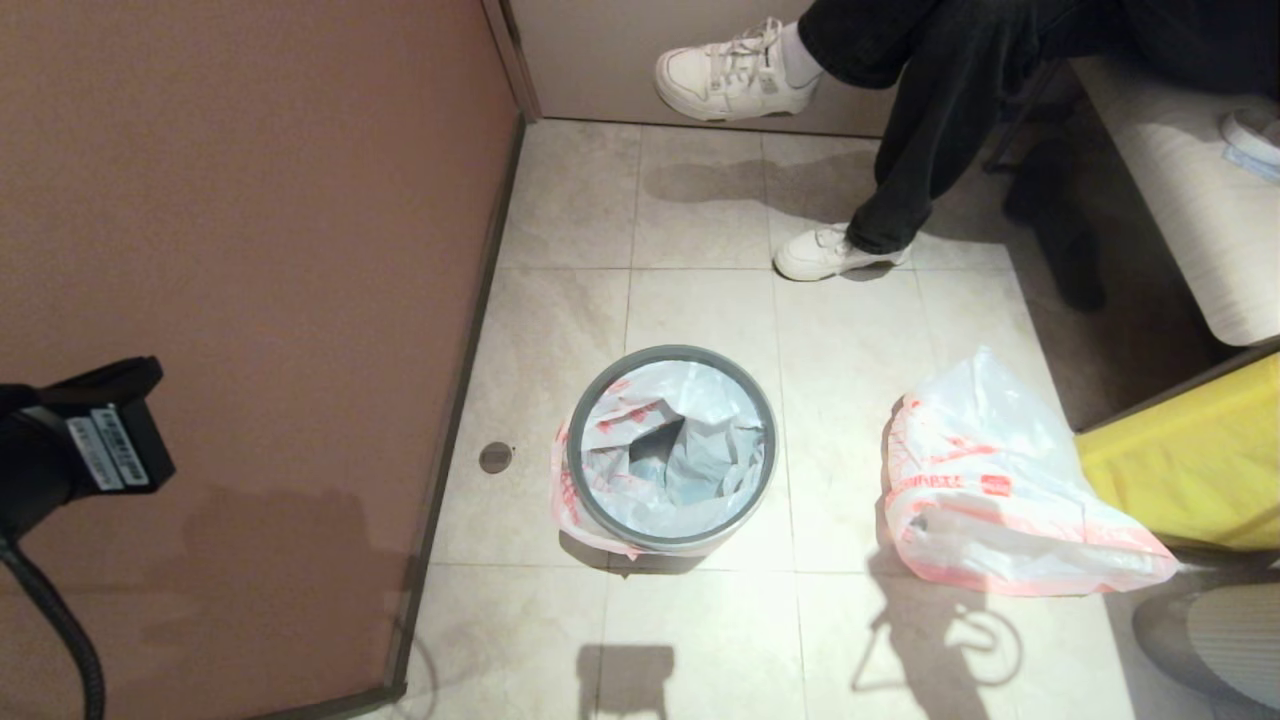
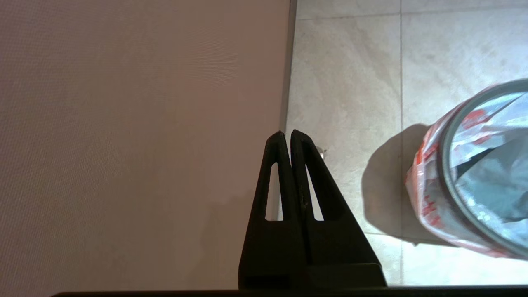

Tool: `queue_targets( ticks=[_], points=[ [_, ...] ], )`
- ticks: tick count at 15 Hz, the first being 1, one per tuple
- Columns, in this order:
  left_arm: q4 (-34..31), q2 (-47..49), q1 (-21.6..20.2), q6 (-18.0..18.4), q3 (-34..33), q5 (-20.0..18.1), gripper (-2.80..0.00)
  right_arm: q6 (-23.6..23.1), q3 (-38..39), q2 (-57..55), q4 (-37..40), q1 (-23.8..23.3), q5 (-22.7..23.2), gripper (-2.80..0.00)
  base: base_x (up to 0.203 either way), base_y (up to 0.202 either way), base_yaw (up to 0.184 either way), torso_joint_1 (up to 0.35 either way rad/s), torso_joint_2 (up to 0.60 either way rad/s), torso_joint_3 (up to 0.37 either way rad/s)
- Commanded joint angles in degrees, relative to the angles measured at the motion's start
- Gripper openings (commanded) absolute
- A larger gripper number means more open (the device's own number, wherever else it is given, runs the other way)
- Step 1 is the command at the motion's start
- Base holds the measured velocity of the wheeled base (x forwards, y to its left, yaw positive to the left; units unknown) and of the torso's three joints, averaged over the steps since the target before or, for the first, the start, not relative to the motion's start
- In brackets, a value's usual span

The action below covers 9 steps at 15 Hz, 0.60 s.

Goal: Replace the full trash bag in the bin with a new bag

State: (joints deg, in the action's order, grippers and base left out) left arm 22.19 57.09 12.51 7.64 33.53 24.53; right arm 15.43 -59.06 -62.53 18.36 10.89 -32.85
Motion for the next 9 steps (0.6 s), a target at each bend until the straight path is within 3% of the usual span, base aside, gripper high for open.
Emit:
queue_targets(
  ticks=[1,9],
  points=[
    [0.1,-2.2,0.1,-0.8,-0.9,0.2,-2.80,0.1,3.2,4.4,0.1,-1.1,-0.1,-2.80,0.000,0.000,0.000,0.000,0.00,0.000],
    [0.1,-13.1,-4.1,-3.7,-7.8,0.3,-2.80,-4.1,9.4,18.2,0.5,-4.5,0.2,-2.80,0.000,0.000,0.000,0.000,0.00,0.000]
  ],
)
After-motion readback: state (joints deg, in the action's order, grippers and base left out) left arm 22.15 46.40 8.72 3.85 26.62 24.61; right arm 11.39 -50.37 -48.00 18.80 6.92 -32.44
